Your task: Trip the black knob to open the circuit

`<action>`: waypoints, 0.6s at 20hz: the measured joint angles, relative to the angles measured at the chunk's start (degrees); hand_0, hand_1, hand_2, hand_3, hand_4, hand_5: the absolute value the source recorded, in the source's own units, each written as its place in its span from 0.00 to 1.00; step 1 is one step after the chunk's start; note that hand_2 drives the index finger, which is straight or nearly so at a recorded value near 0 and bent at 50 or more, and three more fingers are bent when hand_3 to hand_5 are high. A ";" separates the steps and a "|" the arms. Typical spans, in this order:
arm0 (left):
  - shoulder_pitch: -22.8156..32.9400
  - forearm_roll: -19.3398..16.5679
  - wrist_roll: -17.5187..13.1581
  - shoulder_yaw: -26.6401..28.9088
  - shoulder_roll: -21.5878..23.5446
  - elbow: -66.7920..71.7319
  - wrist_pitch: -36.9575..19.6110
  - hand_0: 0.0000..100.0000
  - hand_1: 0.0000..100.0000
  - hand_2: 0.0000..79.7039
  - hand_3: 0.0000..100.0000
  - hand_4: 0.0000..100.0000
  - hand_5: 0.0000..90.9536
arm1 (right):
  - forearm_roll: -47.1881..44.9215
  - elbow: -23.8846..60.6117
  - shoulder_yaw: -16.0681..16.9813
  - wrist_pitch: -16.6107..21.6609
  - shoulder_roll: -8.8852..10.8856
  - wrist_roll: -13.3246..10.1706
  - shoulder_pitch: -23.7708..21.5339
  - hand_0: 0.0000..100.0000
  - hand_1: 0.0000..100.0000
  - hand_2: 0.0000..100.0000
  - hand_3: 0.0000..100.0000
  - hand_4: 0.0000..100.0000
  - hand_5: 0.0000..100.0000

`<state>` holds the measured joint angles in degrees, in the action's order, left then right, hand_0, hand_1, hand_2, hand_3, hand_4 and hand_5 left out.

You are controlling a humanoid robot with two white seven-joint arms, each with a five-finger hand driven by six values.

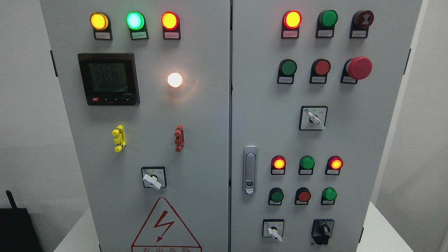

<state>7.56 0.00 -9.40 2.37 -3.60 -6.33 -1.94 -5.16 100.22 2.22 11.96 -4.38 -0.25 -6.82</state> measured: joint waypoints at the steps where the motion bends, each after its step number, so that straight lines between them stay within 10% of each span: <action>1: 0.00 0.00 0.00 0.00 0.00 0.00 -0.12 0.12 0.39 0.00 0.00 0.00 0.00 | -0.01 0.06 0.01 -0.14 0.03 0.00 0.20 0.00 0.00 0.00 1.00 1.00 1.00; 12: 0.00 0.00 0.00 0.00 0.00 0.00 -0.27 0.12 0.39 0.00 0.00 0.00 0.00 | -1.39 0.44 0.05 -1.88 0.59 0.00 2.19 0.00 0.00 0.00 1.00 1.00 1.00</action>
<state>7.56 0.00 -9.40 2.37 -3.60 -6.33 -2.21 -6.55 100.66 2.27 10.07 -3.79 -0.25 -4.63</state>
